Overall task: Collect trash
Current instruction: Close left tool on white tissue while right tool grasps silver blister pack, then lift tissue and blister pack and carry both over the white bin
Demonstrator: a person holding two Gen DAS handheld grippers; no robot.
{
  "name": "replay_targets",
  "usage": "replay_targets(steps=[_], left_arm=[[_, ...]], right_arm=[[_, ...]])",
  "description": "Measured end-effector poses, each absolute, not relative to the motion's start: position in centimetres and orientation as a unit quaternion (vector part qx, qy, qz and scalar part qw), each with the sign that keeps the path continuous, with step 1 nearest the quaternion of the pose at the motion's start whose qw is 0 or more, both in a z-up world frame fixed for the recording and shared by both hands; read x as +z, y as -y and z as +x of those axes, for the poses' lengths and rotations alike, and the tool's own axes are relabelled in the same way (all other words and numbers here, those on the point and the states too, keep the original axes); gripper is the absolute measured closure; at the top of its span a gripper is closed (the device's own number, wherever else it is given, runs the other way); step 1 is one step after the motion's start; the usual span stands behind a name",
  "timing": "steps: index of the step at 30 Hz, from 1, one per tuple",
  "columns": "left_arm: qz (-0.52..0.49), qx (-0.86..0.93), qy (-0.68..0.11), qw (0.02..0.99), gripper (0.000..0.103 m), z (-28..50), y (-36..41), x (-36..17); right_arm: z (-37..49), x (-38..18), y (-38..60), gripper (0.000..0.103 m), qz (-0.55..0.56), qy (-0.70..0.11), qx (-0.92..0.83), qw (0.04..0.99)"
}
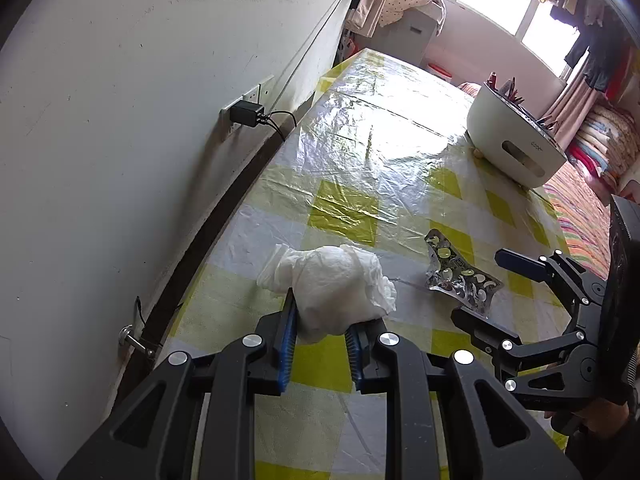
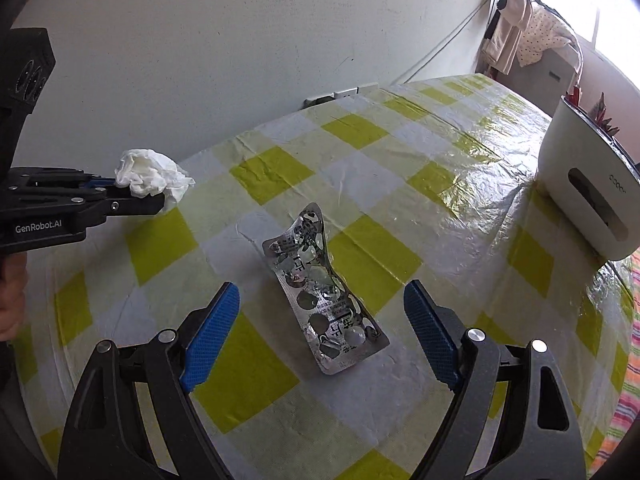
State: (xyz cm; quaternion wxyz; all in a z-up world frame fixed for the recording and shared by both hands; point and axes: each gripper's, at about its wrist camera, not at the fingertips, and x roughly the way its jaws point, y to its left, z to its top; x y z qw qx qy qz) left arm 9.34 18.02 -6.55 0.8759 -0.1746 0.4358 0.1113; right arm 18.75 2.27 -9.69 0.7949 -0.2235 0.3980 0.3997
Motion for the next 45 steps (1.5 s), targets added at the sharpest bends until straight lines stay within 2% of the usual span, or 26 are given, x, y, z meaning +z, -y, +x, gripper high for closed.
replay_targets(steps=[3,7,9,11,14,28,45], left_arm=[[-0.172,0.114,-0.43,0.879,0.082,9.1,-18.0,-6.2],[-0.167,0.113,-0.425,0.882,0.082,8.9,-17.8,-5.9],[-0.167,0.112,-0.425,0.883,0.082,8.9,-17.6,-5.8],[-0.166,0.111,-0.425,0.883,0.082,8.8,-17.5,-5.8],[-0.167,0.11,-0.422,0.884,0.082,8.7,-17.3,-5.6],[-0.129,0.1,-0.403,0.9,0.082,8.2,-14.1,-4.4],[-0.077,0.056,-0.392,0.915,0.082,8.2,-7.1,-3.4]], right_arm=[[19.3,-10.4,-2.9,0.024,-0.229,-0.41,0.399,0.788],[19.7,-11.1,-3.0,0.034,-0.21,-0.426,0.406,0.78],[19.6,-11.1,-3.0,0.042,-0.206,-0.424,0.404,0.784],[19.2,-10.9,-2.8,0.061,-0.202,-0.422,0.405,0.786],[18.4,-10.7,-2.2,0.069,-0.195,-0.421,0.398,0.791],[10.6,-8.0,6.4,0.069,-0.088,-0.397,0.385,0.829],[5.3,-6.7,16.4,0.069,-0.014,-0.356,0.255,0.899]])
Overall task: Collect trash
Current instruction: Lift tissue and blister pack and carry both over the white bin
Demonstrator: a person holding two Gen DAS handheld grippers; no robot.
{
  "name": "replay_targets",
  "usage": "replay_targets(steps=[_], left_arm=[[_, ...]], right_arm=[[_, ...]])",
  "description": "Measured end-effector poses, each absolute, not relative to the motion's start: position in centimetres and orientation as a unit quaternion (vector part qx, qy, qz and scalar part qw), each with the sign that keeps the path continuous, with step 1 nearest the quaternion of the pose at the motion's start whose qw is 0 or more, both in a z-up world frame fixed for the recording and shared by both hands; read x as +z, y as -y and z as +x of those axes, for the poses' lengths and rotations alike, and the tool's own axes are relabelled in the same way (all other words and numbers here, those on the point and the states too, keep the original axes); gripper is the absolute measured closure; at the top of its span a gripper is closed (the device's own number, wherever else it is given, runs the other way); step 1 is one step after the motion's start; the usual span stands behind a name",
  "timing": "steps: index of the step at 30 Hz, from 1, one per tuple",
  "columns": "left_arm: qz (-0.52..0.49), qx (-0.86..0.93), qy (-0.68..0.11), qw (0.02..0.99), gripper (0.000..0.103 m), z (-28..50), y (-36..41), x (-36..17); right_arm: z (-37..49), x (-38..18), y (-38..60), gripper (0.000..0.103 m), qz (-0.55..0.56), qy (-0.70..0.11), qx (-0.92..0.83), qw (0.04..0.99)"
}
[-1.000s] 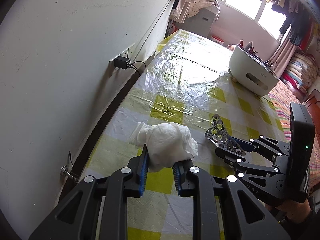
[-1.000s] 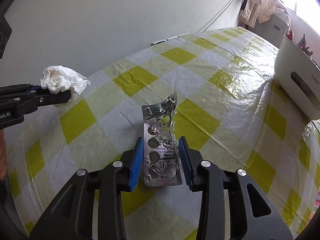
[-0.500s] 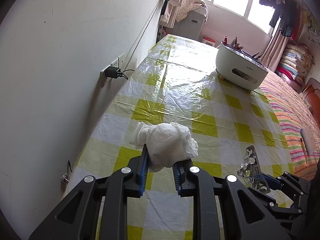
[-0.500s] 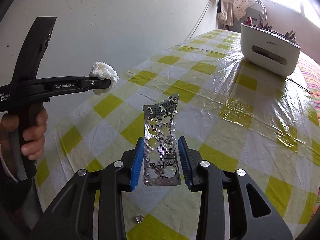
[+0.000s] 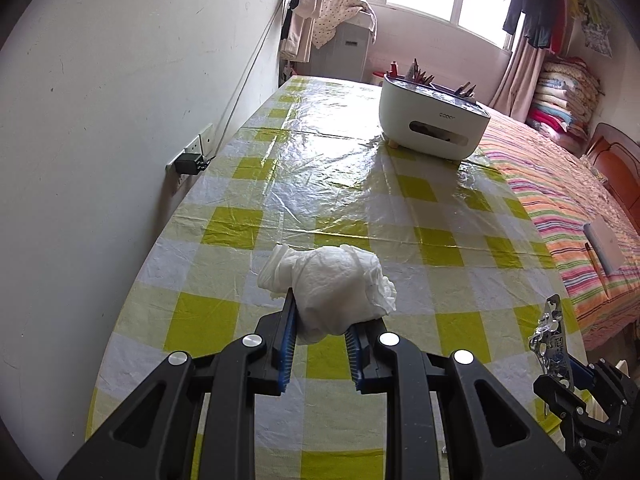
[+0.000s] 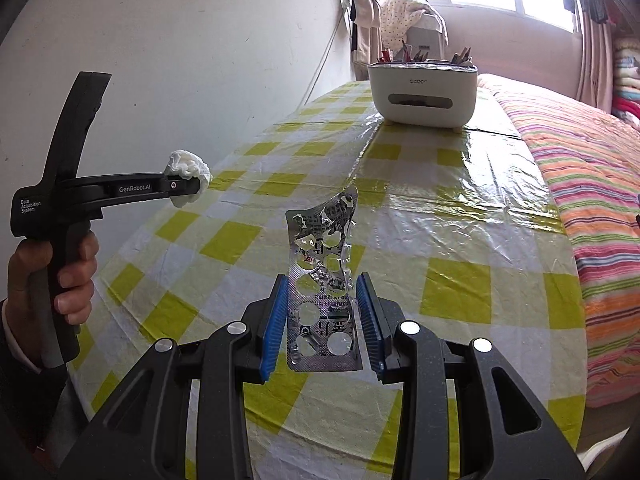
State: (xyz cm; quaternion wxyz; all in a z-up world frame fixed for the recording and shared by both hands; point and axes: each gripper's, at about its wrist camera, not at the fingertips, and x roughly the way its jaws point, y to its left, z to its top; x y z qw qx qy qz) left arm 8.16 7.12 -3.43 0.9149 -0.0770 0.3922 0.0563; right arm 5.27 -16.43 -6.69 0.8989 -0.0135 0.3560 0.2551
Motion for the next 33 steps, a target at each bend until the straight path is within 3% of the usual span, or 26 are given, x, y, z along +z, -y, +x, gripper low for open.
replay_targets(steps=[33], left_arm=[[-0.001,-0.055,-0.386,0.921,0.082,5.4,6.5,-3.4]], right_arm=[[-0.3,-4.0,25.8,0.069,0.003,-0.286,0.087,0.954]])
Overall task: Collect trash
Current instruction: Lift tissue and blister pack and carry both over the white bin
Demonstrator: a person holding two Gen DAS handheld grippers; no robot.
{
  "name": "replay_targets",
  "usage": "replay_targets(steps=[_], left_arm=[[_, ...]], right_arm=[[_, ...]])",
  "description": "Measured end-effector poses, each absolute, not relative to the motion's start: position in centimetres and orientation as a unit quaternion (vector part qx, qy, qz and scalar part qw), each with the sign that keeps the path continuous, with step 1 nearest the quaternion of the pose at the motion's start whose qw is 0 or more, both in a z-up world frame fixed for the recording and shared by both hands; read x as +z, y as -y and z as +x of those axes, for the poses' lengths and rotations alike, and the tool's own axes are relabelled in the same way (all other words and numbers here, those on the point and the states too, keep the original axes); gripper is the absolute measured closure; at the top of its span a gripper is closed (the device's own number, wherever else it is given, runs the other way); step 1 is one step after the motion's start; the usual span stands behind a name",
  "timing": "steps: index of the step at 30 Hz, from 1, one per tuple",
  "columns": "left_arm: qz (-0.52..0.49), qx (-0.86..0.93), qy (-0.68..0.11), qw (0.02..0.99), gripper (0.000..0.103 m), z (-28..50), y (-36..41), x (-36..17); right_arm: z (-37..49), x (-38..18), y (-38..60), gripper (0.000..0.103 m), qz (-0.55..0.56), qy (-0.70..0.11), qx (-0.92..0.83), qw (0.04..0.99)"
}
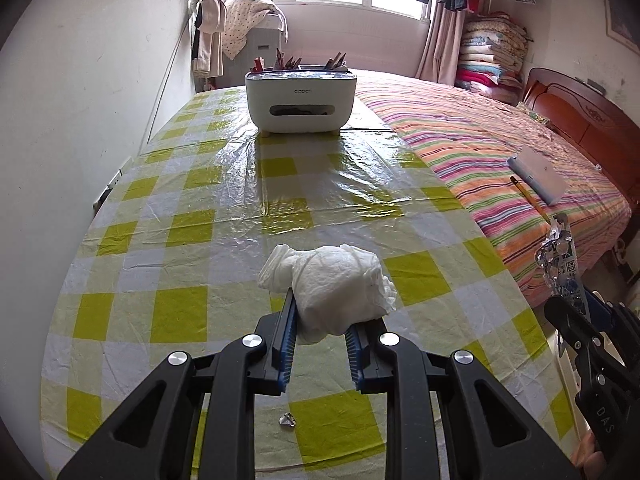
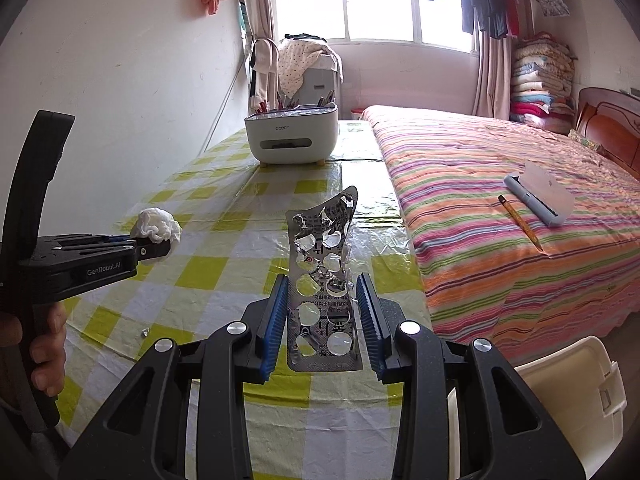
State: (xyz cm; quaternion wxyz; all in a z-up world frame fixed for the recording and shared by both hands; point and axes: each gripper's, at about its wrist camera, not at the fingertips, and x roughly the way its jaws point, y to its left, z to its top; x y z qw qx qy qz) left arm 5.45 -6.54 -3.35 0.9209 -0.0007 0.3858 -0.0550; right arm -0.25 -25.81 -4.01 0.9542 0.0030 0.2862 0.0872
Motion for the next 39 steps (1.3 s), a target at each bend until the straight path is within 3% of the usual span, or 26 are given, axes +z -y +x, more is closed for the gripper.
replay_targets(steps=[39], left_arm=[[0.05,-0.232,-0.388,0.891,0.081,-0.1,21.4,-2.5]], right_arm=[[-5.5,-4.3,37.1,0.069,0.113,-0.255,-0.095,0.956]])
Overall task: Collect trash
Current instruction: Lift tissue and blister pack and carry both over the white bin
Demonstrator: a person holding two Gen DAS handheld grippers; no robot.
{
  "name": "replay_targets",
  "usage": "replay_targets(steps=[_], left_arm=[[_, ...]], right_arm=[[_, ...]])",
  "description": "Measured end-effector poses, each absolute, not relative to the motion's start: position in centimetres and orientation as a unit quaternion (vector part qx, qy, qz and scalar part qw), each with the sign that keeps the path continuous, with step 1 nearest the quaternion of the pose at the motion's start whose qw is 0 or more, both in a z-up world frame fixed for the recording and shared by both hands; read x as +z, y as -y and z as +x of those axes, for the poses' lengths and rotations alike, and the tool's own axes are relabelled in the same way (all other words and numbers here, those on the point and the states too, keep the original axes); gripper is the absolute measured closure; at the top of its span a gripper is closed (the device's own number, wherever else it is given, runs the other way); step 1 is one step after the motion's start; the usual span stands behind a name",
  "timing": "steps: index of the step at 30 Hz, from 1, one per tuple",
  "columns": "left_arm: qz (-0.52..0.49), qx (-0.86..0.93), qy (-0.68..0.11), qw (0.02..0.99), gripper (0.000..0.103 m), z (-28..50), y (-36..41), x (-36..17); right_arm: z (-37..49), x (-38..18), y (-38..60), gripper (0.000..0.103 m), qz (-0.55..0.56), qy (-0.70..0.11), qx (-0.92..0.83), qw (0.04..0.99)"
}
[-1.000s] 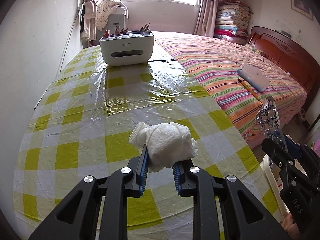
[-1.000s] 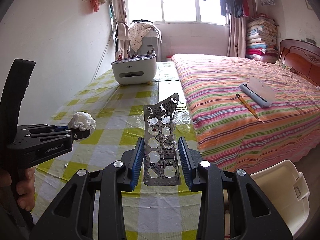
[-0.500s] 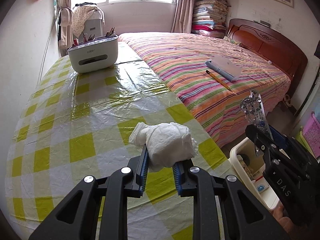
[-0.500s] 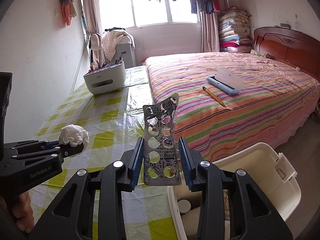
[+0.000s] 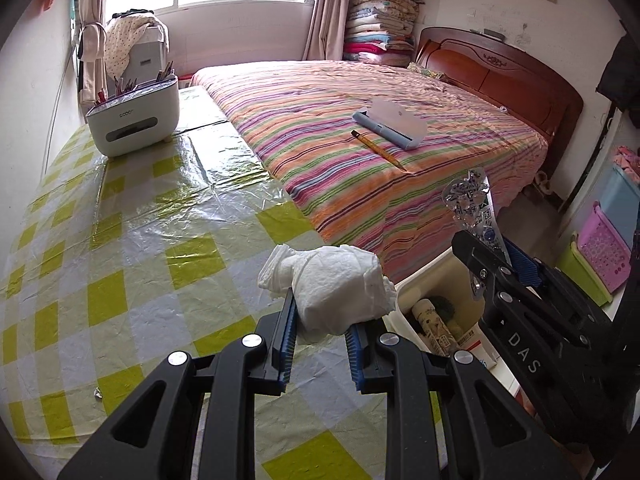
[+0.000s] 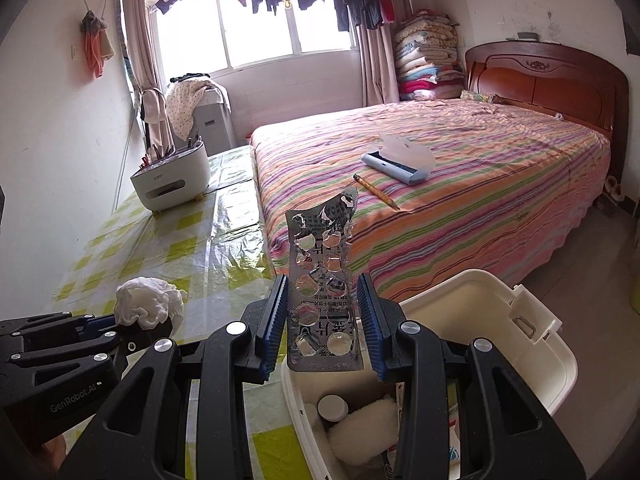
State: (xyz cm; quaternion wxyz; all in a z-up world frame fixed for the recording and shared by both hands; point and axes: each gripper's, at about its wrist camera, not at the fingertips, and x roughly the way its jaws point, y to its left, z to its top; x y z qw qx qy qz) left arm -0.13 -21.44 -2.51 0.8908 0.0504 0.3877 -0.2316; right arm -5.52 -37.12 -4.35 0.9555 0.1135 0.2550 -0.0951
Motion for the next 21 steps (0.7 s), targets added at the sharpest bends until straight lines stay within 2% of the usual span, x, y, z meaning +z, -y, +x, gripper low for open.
replay_targets(steps=[21], left_arm=[[0.066,-0.261,-0.395,0.878,0.081,-0.3,25.9,-2.7]], right_arm=[[-6.9,-4.7,41.7,0.067,0.188,-0.235,-0.15,0.942]])
